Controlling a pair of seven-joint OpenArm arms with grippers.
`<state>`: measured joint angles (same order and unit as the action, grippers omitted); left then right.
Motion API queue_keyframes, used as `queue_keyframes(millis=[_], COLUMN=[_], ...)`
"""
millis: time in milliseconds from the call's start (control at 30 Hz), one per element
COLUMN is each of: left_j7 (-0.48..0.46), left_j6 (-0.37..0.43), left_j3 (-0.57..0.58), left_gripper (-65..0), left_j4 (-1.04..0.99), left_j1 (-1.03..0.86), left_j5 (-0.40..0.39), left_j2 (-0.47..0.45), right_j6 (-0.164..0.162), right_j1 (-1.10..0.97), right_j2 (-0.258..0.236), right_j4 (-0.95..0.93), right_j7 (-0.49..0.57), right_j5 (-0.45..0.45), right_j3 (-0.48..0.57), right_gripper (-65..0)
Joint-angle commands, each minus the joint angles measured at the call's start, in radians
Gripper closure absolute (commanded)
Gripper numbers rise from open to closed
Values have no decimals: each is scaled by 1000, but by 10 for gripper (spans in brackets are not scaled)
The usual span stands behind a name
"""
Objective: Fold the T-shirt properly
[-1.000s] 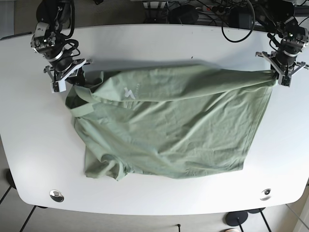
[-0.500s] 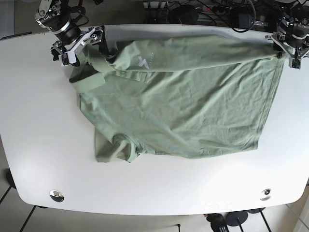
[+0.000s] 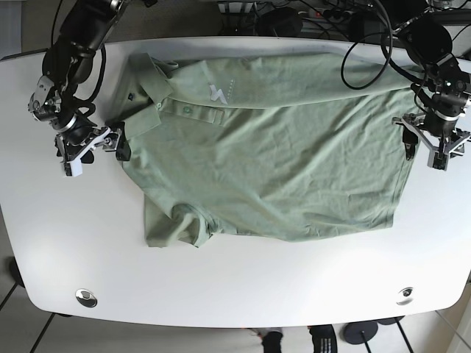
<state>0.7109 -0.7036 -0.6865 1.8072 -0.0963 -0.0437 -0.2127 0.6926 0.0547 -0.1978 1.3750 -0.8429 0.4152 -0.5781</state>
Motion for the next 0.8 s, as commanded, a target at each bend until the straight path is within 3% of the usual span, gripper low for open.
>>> queue_keyframes(millis=[33, 200, 233, 367, 433, 500, 533, 633, 700, 800], left_j7=[-17, -17, -17, -17, -17, -17, -17, -17, -17, -24], left_j6=[5, 5, 5, 5, 5, 35, 75, 124, 158, 213], left_j3=[32, 46, 46, 46, 46, 46, 46, 46, 46, 49], left_gripper=[-365, -367, -368, -369, -371, -371, -372, -418, -496, -536], left_j4=[1, -48, -65, -113, -139, -174, -214, -346, -441, -576], left_j1=[31, 83, 100, 142, 149, 201, 234, 309, 373, 445], left_j5=[-6, -6, -8, -8, -9, -8, -8, -8, -8, -8], left_j2=[-15, -15, -14, -15, -15, -15, -15, -20, -21, -40], right_j6=[6, 6, 6, 6, 6, 6, 6, 6, 6, 6], right_j1=[47, 46, 37, 15, 14, 18, 20, 32, 32, 32], right_j2=[-36, -33, -18, 24, 37, 39, 39, 37, 37, 37], right_j4=[-67, -108, -110, -113, -116, -116, -113, -111, -110, -110], right_j7=[17, 21, 21, 20, 20, 20, 20, 20, 20, 20], right_j5=[18, 20, 20, 17, 15, 15, 15, 15, 15, 15], right_j3=[-4, 91, 122, 137, 139, 139, 139, 139, 139, 139], right_gripper=[-650, -650, -626, -484, -444, -341, -236, -25, -27, -19])
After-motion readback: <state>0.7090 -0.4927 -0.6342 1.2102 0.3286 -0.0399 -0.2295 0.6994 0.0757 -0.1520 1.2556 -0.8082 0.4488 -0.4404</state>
